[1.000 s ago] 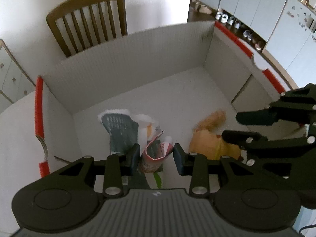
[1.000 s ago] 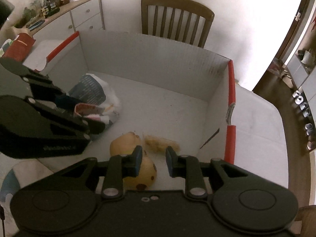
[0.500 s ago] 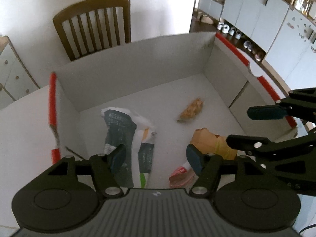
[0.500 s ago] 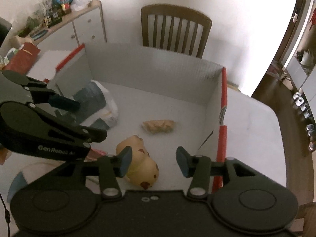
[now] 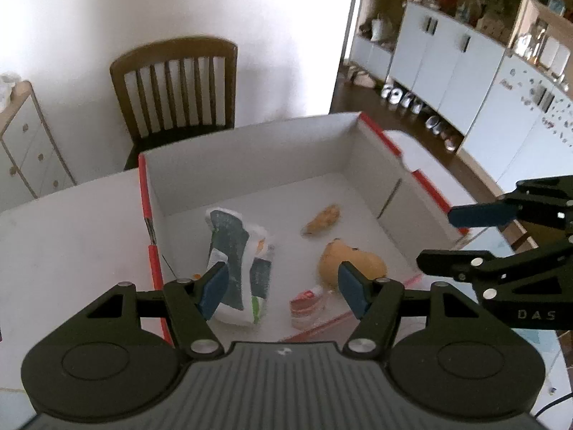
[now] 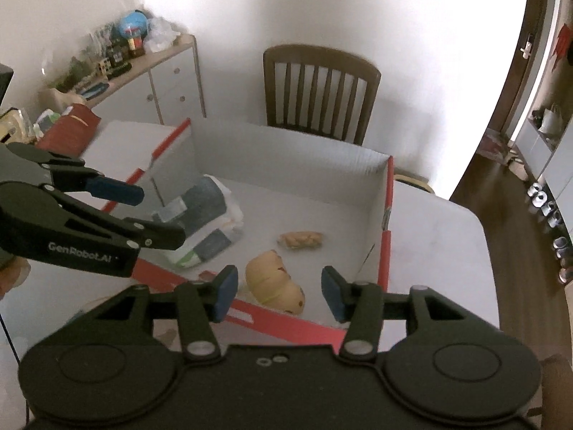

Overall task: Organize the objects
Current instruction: 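Open both grippers to drop the two packets into the box, then withdraw both grippers from the box back to the item pile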

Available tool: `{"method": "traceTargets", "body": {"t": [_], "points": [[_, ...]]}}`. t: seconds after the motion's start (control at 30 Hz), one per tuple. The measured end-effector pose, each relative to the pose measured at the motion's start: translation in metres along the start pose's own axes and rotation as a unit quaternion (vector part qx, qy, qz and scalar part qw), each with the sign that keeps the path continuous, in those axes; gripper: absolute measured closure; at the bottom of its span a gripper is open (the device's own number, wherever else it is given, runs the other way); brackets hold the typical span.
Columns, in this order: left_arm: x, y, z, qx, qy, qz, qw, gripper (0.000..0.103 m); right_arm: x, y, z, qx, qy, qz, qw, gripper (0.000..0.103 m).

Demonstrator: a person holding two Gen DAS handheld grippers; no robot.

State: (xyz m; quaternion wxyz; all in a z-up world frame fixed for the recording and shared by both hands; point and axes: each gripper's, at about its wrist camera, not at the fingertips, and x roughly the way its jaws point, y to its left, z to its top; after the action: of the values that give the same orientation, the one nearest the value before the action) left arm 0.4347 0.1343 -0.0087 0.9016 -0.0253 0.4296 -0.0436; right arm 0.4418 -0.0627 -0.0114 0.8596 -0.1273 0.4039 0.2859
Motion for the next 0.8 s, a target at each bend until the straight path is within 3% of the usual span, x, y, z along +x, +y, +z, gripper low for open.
{"method": "traceTargets", "body": {"t": [0.37, 0.73, 0.8], "points": [[-0.054, -0.013, -0.018, -0.016, -0.041, -0.022, 0.9988, 0.036, -0.047, 0.018, -0.02, 0.003, -0.027, 0.01, 1.0, 0.046], [-0.101, -0.033, -0.049, 0.005, -0.074, -0.04, 0.9964, 0.036, -0.087, 0.03, -0.043, 0.01, -0.065, 0.006, 0.998, 0.041], [-0.108, -0.035, -0.055, 0.004, -0.077, -0.049, 0.9958, 0.032, -0.094, 0.032, -0.048, 0.011, -0.071, 0.005, 0.997, 0.04]]}}
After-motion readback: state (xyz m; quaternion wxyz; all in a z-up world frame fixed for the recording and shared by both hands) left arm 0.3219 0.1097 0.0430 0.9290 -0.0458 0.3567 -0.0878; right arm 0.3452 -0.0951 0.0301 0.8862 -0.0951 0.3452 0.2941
